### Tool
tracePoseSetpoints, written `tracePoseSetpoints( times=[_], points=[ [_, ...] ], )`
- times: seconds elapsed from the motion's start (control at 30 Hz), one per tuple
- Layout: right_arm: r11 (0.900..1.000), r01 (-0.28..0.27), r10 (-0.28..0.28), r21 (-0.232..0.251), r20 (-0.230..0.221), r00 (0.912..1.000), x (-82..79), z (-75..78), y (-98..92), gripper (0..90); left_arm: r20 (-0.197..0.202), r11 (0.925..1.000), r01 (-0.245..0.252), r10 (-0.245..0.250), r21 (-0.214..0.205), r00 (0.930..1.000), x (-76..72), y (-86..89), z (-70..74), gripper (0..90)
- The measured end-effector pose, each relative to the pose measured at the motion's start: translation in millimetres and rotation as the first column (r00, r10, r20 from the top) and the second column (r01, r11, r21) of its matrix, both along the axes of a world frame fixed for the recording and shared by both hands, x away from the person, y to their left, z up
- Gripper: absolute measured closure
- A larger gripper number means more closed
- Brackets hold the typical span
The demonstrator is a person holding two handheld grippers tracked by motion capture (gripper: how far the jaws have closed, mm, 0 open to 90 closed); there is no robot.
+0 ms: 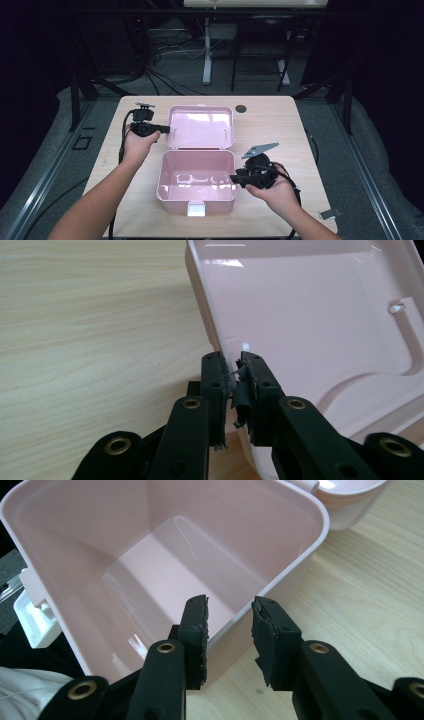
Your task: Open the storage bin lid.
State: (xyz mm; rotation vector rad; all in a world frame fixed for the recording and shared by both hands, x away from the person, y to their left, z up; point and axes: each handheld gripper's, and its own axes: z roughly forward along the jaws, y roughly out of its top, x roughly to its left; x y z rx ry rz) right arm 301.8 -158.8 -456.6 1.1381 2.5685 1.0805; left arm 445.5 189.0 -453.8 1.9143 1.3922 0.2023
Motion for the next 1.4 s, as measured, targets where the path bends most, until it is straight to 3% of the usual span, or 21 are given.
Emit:
tracePoseSetpoints(
  times=[0.1,0.17,0.37,0.67,1.13,1.4],
  points=[
    [1.0,0.0,0.0,0.0,0.0,1.0,0.0,0.0,0.0,67.7,0.003,1.0,0.009,-0.009,0.002,1.0,0.2,0.4,-0.2,82.8],
    [1.0,-0.003,0.003,0.003,0.002,1.0,0.2,-0.3,-0.1,67.5,-0.002,0.9995,0.029,-0.029,-0.014,0.9996,0.0,-0.5,0.0,89.8],
    [1.0,0.0,0.0,0.0,0.006,1.0,-0.2,0.0,0.9,67.8,-0.006,0.9977,0.067,-0.067,0.014,0.9977,-2.1,-11.9,-2.9,89.6],
    [1.0,-0.002,0.002,0.005,0.004,1.0,0.0,-0.4,0.0,67.8,0.002,0.9982,0.056,-0.056,0.022,0.9984,-3.3,-7.3,-0.3,87.7],
    [1.0,-0.009,0.009,0.002,0.001,1.0,-0.2,4.9,2.4,67.1,0.022,0.9977,0.066,-0.066,0.018,0.9975,-17.7,5.5,5.3,75.3],
    [0.9998,-0.005,0.005,-0.017,0.015,0.9999,1.5,13.2,1.5,63.7,0.041,0.9968,0.078,-0.079,0.018,0.996,-28.4,10.7,6.6,62.4]
  ],
)
